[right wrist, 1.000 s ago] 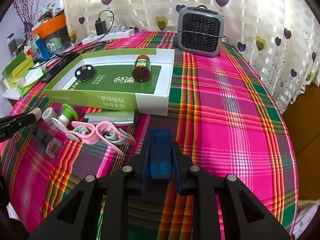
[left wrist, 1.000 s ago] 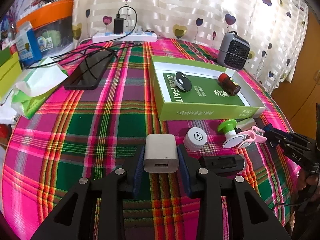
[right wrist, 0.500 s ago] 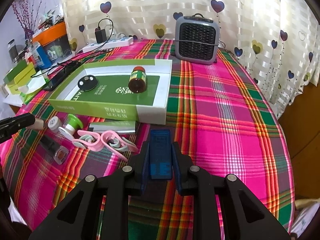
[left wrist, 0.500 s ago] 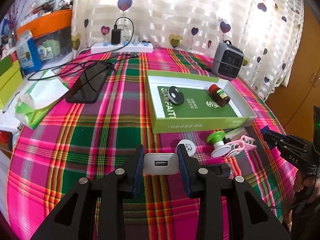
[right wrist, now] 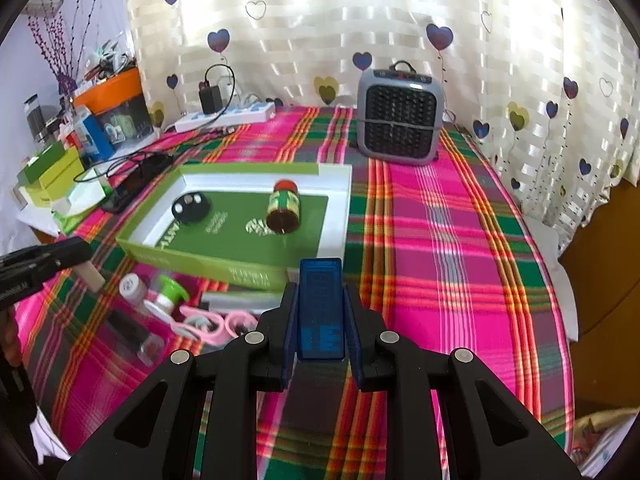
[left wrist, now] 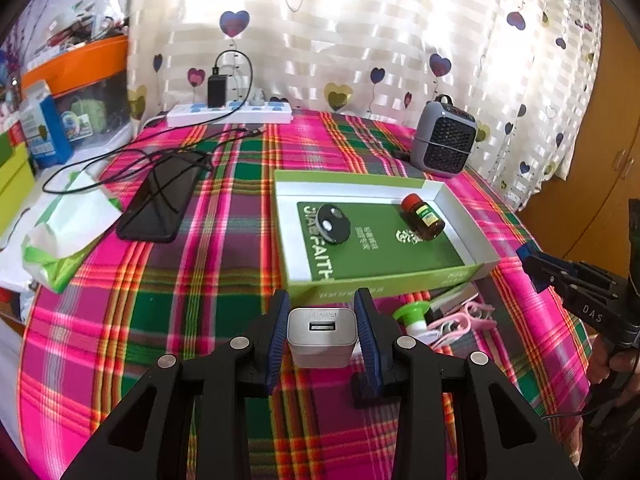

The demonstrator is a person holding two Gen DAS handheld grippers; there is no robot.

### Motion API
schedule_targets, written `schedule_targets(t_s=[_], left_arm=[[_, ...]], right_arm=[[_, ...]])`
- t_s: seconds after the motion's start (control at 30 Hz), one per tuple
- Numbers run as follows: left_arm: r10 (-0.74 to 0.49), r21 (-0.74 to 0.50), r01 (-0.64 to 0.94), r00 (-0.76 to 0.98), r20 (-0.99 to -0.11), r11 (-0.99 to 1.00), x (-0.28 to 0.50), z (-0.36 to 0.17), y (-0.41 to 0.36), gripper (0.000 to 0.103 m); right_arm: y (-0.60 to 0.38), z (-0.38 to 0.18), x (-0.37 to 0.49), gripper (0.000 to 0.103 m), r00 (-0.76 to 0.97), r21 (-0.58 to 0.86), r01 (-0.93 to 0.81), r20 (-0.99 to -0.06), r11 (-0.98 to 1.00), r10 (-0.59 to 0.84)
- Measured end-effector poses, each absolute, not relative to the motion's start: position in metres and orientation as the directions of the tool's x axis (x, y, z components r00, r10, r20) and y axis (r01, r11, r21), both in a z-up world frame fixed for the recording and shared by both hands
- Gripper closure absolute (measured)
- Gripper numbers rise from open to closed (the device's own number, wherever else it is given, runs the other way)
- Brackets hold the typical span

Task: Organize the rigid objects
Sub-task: 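Carry the white charger with the left tool while the right tool carries the USB stick to the box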

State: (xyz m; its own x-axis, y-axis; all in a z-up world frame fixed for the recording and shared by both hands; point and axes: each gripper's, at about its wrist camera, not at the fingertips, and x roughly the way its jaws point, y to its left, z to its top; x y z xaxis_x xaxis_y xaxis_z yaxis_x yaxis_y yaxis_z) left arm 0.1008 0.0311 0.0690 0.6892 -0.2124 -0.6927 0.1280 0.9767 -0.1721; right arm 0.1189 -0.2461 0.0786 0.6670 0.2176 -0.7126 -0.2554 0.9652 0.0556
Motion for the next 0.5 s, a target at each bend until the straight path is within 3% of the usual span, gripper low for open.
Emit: schedule_targets(t_s=[0.5], left_arm=[[-0.243, -0.185, 0.158, 0.668, -0.703, 0.970, 0.145, 0.066, 0.014, 0.071]], right_arm=[[-0.215, 0.093, 0.170, 0.080, 0.632, 0.093, -0.335, -0.716, 0.937, 0.297]])
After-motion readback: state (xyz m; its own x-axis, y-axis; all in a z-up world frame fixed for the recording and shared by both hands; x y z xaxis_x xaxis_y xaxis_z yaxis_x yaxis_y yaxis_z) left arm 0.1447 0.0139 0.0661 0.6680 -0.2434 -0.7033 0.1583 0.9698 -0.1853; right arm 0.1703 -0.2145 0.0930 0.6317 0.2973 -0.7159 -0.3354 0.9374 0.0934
